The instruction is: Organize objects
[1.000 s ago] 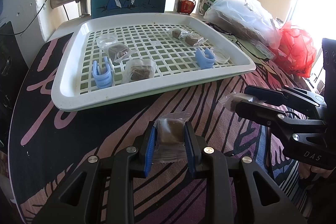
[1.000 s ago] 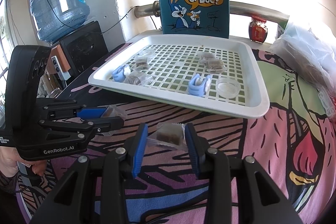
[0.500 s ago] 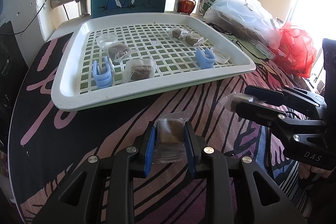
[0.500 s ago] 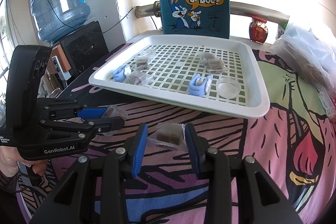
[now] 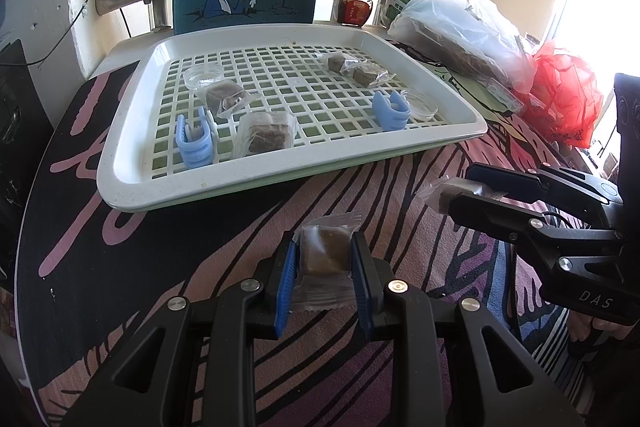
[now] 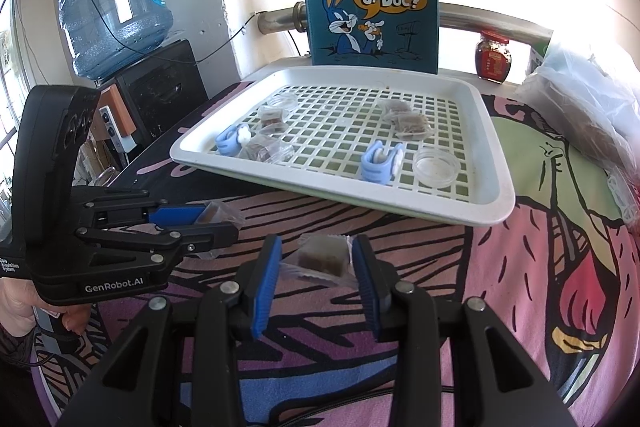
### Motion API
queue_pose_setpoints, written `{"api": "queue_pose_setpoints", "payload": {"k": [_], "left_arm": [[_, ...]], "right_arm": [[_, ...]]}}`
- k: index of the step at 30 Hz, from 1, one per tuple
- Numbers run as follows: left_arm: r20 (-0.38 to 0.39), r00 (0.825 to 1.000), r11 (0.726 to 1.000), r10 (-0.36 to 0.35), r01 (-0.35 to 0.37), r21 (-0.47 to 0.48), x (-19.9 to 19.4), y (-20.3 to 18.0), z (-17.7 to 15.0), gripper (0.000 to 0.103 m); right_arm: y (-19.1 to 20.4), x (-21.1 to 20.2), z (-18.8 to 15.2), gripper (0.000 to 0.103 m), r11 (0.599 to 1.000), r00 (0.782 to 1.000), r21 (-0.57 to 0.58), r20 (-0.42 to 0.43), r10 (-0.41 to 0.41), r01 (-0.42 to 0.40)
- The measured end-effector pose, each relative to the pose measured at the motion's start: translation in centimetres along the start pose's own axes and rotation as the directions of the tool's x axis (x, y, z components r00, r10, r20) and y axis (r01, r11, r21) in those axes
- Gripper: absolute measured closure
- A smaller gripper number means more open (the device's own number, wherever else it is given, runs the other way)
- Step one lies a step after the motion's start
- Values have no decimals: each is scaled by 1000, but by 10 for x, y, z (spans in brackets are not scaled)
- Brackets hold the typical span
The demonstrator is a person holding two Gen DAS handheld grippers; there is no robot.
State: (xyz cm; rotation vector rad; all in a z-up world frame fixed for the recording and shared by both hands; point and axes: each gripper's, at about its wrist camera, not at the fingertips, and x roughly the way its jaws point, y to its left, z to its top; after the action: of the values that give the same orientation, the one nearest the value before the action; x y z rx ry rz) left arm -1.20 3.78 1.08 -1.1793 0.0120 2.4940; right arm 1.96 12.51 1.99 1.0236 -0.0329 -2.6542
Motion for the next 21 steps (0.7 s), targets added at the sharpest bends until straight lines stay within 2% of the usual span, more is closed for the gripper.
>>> {"api": "queue_pose_setpoints", "payload": {"k": [21], "left_arm": [[-4, 1000, 1000, -3, 3, -1, 0, 0, 0, 78]], "right_arm": [[0, -1, 1, 67, 1000, 1000, 0, 0, 1, -1]]}}
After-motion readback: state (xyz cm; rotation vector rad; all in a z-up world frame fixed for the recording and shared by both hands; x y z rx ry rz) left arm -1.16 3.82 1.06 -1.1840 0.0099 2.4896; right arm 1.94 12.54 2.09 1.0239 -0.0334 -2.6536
